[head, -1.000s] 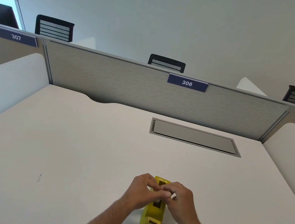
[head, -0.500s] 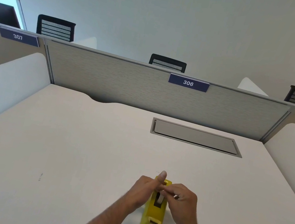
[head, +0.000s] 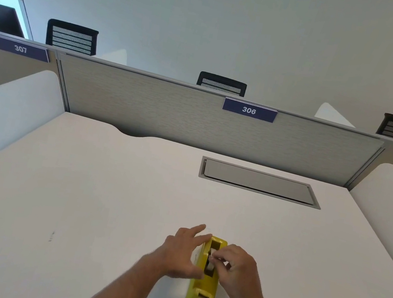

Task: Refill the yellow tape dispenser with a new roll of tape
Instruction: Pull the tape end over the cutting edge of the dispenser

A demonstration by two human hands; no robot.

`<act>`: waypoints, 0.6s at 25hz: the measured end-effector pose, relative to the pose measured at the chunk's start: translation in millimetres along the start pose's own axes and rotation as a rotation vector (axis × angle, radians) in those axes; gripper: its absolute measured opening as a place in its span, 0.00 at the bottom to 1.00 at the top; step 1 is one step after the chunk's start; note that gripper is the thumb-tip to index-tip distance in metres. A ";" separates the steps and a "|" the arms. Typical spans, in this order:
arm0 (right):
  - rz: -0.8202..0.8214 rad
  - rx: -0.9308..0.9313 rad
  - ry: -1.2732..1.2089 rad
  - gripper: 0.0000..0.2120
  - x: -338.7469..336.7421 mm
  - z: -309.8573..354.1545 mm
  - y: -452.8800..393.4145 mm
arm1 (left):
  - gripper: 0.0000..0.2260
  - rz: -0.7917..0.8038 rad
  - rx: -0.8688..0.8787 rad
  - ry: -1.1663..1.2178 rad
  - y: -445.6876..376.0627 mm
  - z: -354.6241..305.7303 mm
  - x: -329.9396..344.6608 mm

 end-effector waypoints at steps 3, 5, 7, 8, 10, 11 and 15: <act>0.065 -0.017 0.042 0.06 -3.3 4.0 -0.1 | 0.51 0.063 0.040 -0.172 -4.4 13.9 4.3; 0.087 -0.019 0.059 0.05 -4.5 6.0 0.0 | 0.52 0.043 0.040 -0.225 -6.5 17.8 7.2; 0.100 -0.027 0.077 0.04 -4.8 7.6 0.8 | 0.53 0.015 0.037 -0.258 -7.2 18.2 8.3; 0.107 -0.031 0.086 0.04 -4.8 8.1 1.4 | 0.53 0.008 0.039 -0.264 -7.5 17.6 8.8; 0.123 -0.044 0.110 0.03 -4.4 9.1 2.9 | 0.53 -0.004 0.044 -0.261 -7.8 16.0 8.9; 0.130 -0.049 0.120 0.03 -4.3 9.5 3.4 | 0.54 -0.009 0.045 -0.260 -7.8 15.1 8.4; 0.151 -0.040 0.122 0.02 -5.0 9.9 6.5 | 0.54 -0.001 0.040 -0.266 -10.3 12.9 7.2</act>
Point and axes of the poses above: each hand's wrist, its own y-axis away from the middle knuckle, its own x-axis out of the palm, z = x × y, the point moved 1 cm from there along -y, towards the middle knuckle, and after that the axes turned 4 degrees about -y, right-handed, at the moved point
